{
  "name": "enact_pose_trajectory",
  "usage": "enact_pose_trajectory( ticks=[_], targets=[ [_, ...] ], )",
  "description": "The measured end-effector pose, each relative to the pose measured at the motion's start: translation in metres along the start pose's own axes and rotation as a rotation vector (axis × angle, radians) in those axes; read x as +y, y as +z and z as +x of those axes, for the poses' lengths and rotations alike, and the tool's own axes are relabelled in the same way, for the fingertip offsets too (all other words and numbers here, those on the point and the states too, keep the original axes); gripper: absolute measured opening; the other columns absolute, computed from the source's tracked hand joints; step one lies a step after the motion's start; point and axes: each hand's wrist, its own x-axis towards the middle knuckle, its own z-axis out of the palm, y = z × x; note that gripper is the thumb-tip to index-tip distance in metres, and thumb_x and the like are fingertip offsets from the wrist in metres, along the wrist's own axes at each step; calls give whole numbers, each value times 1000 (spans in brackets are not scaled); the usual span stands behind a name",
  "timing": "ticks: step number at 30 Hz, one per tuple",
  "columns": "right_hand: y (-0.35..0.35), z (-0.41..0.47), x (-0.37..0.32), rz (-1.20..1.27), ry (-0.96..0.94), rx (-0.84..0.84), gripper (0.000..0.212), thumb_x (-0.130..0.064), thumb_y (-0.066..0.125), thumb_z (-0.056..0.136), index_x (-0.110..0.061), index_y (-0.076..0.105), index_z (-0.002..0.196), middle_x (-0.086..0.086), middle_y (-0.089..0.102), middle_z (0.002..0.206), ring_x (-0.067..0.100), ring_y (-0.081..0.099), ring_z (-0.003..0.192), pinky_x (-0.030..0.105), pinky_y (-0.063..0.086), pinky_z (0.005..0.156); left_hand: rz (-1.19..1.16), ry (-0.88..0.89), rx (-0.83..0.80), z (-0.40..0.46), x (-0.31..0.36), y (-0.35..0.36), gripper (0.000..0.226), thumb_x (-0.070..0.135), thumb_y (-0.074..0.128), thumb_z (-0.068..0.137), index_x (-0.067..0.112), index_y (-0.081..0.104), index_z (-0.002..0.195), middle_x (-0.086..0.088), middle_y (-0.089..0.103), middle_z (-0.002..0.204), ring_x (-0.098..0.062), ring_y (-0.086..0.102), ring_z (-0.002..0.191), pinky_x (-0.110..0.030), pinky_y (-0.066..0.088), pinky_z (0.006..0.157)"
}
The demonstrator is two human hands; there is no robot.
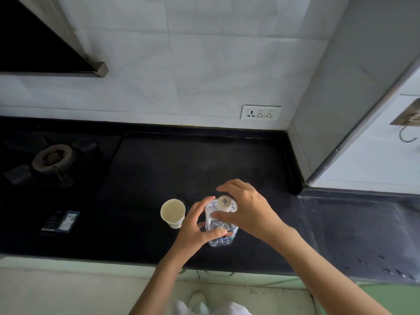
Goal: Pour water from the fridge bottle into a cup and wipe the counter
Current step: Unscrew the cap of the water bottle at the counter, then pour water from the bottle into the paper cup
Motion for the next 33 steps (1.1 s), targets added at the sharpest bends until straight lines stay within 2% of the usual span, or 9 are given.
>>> enact_pose_trajectory(
  ticks=[3,7,10,15,18,22,26,30,33],
  targets=[
    [7,2,-2,-242,22,121,59,-63,65,73,-22,63,116,-6,59,108,14,56,98,20,40,65,17,12,-5,0,0,0,75,20,84,69,41,48,131,12,49,129,0,51,119,-22,52,88],
    [-1,6,-11,-264,19,84,31,-45,64,85,-21,66,104,-6,57,96,13,54,81,21,35,60,-1,7,-17,0,0,-1,75,19,85,69,42,48,130,11,49,130,-8,54,120,-31,53,93],
    [-7,7,-9,-230,-82,31,22,-32,65,86,-20,68,104,-4,57,97,16,57,85,22,36,61,-7,14,-14,1,0,-1,75,21,85,67,46,49,128,14,50,128,-10,55,120,-32,54,93],
    [-5,1,10,-129,-254,13,35,-10,69,81,-24,68,113,-9,60,107,12,50,87,22,43,67,-12,-2,-3,0,2,0,73,32,85,61,61,49,118,21,50,126,-4,55,119,-27,53,91],
    [-11,-5,20,-20,-269,73,33,-7,71,79,-23,68,108,-11,61,108,10,56,91,21,49,74,-14,1,-9,0,1,0,74,27,86,64,53,50,124,15,49,130,-6,53,121,-28,52,94],
    [-13,-21,45,302,-99,212,28,-8,79,75,-19,70,100,-12,64,99,5,65,89,15,52,81,-18,8,-4,0,-1,1,77,29,87,62,43,51,128,13,49,132,-7,52,124,-31,52,95],
    [27,-43,94,529,183,302,26,-5,80,73,-21,67,89,-5,70,93,8,70,86,27,58,80,-35,-4,7,-1,-2,2,76,25,87,63,46,51,126,15,49,132,-13,53,124,-33,52,96],
    [75,-62,139,480,411,271,27,-14,81,74,-33,66,85,-15,70,92,5,67,86,31,57,83,-25,-1,6,-2,-2,2,75,19,85,67,49,50,126,15,48,133,-6,50,125,-28,51,95],
    [97,-68,159,388,469,285,26,-22,80,75,-38,67,91,-19,69,97,8,65,93,30,54,83,-31,-15,1,-2,-2,2,75,15,85,69,48,50,127,14,47,134,-7,50,125,-29,51,96]
  ],
)
